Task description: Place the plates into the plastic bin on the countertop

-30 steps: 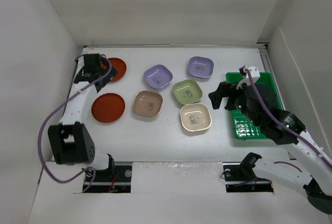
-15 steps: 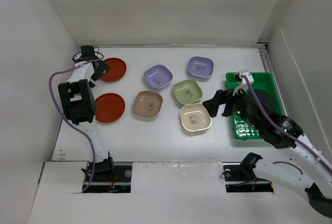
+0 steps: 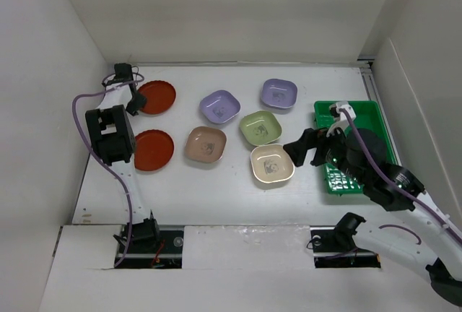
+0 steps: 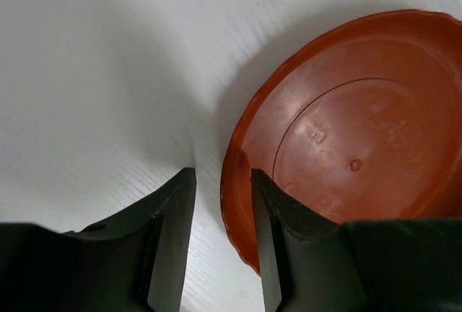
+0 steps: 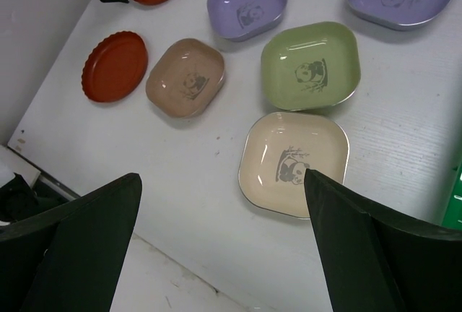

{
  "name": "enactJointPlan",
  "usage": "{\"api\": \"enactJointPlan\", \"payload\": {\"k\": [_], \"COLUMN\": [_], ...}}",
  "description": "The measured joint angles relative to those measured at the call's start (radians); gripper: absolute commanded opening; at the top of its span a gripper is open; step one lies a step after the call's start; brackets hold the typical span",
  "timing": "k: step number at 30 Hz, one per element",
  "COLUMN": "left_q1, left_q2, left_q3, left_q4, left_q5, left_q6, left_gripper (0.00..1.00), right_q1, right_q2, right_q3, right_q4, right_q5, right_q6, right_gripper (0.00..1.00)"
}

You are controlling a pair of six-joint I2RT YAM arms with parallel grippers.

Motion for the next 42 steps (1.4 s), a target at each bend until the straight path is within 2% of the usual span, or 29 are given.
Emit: {"api": "enactJointPlan", "payload": {"k": [2,4,5,13,16,19,23,25,30,34,38,42], "left_q1": [0.000,0.001,0.004,0.004,-0.011,-0.053,-0.209,-0.380,-0.622,-0.717,-0.755,-0.753], "left_q2": [0.003,0.024,0.034,0.008,-0.095,-0.267,-0.521,-0.614,-0.642,-0.640,-0.656,-0.699], "left_q3": [0.013,0.033,0.049,0.062,0.042,0.039,0.044,0.067,0.071,0.029,-0.010,-0.045], "left_q4": [-0.004,-0.011,-0.019,-0.036,-0.050,-0.053,-0.048,-0.055,-0.087,-0.149,-0.167,-0.175], "left_q5": [0.001,0.001,-0.003,0.023,0.015,0.003,-0.065,-0.125,-0.158,-0.187,-0.166,-0.144], "left_q6": [0.000,0.000,-0.001,0.010,0.041,0.085,0.146,0.173,0.188,0.188,0.188,0.188], "left_gripper": [0.33,0.16,0.00,0.00,0.00,0.00,0.00,0.00,0.00,0.00,0.00,0.00], "right_q1": [0.000,0.000,0.000,0.000,0.000,0.000,0.000,-0.007,-0.058,-0.211,-0.382,-0.447], "right_q2": [-0.011,-0.017,-0.020,-0.011,0.011,0.044,0.112,0.169,0.313,0.420,0.496,0.549], "right_q3": [0.000,0.000,0.000,-0.001,-0.007,-0.012,-0.013,0.010,0.103,0.184,0.187,0.183], "right_q4": [0.000,0.000,0.000,0.004,0.031,0.057,0.113,0.125,0.190,0.261,0.351,0.406], "right_q5": [0.000,0.000,0.000,-0.002,-0.009,-0.014,-0.003,0.002,-0.002,-0.074,-0.186,-0.330], "right_q6": [0.006,0.010,0.011,0.014,0.016,0.017,0.018,0.018,0.004,-0.021,-0.025,-0.021], "right_gripper": [1.00,1.00,1.00,1.00,1.00,1.00,1.00,1.00,1.00,0.98,0.98,0.96]}}
